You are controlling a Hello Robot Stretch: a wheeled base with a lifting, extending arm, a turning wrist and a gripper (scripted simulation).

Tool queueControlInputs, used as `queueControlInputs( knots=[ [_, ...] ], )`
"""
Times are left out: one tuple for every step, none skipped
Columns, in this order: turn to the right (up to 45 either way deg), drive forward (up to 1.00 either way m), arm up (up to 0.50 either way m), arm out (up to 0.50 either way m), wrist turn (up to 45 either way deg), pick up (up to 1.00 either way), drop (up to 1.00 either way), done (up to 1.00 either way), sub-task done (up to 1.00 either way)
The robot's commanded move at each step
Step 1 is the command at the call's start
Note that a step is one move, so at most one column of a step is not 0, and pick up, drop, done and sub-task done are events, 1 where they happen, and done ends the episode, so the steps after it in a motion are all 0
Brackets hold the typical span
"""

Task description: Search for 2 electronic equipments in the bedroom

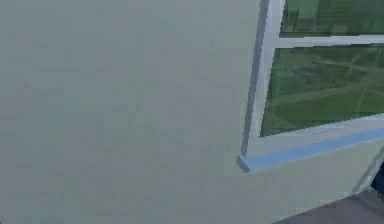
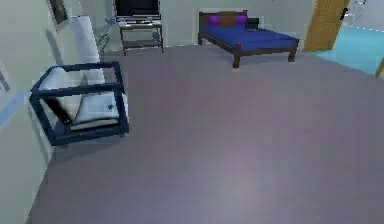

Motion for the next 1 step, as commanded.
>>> queueControlInputs(
  knots=[
    [45.0, 0.0, 0.0, 0.0, 0.0, 0.0, 0.0, 0.0, 0.0]
  ],
)
